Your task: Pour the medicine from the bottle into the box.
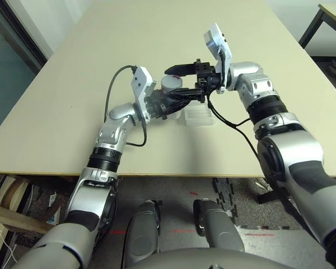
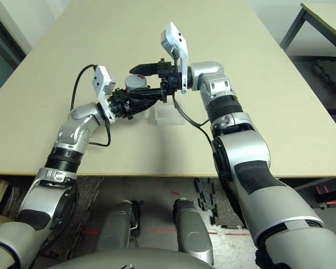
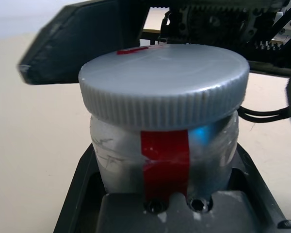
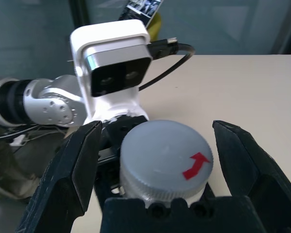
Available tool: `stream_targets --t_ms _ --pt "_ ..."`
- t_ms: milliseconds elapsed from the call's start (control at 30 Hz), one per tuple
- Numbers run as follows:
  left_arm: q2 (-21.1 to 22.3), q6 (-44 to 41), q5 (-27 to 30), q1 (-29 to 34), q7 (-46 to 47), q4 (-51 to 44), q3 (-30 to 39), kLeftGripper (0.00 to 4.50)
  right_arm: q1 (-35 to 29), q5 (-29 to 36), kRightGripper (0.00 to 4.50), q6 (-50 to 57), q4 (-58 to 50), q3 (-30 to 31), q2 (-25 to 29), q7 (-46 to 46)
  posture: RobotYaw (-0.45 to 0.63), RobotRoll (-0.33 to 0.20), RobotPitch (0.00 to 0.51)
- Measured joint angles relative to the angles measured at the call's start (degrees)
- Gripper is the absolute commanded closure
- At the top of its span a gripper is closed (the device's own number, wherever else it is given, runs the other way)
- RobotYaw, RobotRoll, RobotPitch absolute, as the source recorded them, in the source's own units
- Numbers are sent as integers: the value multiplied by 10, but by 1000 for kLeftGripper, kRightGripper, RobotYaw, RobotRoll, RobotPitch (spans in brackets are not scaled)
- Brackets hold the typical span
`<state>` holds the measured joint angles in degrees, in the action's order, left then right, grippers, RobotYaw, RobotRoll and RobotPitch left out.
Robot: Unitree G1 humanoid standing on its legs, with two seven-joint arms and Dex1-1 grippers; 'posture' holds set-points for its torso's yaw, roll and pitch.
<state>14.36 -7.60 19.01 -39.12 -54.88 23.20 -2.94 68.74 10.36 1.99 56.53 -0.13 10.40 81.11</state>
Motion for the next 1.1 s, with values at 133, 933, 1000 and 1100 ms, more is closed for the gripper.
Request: stream_targets --t_ms 133,933,1000,1100 --pt "0 0 0 0 0 -7 0 1906 2 -3 0 -9 15 0 -1 -19 -101 0 120" --pt "0 -15 -3 8 14 -17 -5 1906 9 -1 0 -7 56 1 37 6 -110 0 118" --pt "1 -15 -3 9 14 -17 -5 1906 9 1 0 0 57 1 47 14 -110 0 118" --pt "4 -13 -2 13 4 -18 -3 1906 7 -1 0 9 63 -4 74 15 -107 0 117"
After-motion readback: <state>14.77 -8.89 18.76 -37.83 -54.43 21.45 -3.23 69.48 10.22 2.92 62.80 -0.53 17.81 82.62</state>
